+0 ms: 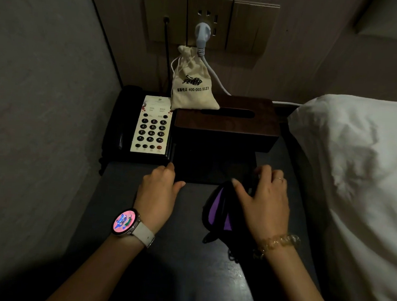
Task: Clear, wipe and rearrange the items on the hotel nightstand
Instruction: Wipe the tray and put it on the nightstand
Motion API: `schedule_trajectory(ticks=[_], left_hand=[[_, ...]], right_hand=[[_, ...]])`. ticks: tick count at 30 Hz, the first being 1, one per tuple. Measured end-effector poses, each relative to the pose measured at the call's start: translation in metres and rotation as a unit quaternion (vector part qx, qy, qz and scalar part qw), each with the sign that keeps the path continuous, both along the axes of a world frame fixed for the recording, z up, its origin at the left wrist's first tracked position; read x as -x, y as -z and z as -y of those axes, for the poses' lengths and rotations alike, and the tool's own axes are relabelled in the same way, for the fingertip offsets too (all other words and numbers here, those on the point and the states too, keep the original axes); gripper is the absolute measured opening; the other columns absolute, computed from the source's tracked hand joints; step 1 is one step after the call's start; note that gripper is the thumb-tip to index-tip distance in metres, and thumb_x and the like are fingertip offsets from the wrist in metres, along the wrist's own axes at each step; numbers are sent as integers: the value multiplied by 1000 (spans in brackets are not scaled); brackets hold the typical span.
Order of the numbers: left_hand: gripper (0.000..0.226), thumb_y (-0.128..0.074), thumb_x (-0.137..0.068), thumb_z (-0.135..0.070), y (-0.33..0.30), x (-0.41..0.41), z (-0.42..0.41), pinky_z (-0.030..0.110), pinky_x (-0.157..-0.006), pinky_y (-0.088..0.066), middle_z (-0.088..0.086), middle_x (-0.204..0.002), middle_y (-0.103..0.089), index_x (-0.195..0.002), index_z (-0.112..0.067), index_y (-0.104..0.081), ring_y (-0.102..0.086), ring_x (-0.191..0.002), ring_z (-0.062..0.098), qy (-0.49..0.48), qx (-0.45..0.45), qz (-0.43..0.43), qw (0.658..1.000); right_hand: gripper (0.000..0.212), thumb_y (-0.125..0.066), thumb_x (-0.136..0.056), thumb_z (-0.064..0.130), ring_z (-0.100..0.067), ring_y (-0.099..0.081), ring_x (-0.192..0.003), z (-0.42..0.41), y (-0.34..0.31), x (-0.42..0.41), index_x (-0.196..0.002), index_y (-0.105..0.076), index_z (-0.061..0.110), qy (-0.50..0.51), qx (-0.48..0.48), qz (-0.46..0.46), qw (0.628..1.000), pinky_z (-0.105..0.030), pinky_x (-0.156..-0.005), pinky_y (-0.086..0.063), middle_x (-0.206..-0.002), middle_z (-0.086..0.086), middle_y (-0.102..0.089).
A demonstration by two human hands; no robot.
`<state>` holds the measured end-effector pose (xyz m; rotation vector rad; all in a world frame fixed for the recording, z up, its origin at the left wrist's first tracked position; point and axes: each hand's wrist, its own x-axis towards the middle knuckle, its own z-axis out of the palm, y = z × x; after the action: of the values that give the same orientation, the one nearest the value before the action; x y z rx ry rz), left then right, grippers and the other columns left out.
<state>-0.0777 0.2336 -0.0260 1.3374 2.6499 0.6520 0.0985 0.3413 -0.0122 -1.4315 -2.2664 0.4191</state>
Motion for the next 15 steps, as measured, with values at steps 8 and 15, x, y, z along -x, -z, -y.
schedule_trajectory(ticks=[8,15], left_hand=[[23,-64,-91,-25,-9,-29,16,40,-74,-51,4,-95,-63,-111,-13,-62,-63,-86,25,21,-64,22,997],[15,-64,-89,-20,-4,-73,32,41,-74,-52,0,-95,-60,-104,-16,-67,-63,-83,22,65,-38,93,993]], right_hand=[[56,-68,-79,48,-25,-51,-111,40,9,0,-119,-48,14,-50,48,59,996,-38,-87,-48,-119,-6,-49],[41,-67,-85,33,-22,-49,-110,69,12,-8,-118,-52,12,-115,64,36,991,-33,-91,-44,-119,-6,-49]])
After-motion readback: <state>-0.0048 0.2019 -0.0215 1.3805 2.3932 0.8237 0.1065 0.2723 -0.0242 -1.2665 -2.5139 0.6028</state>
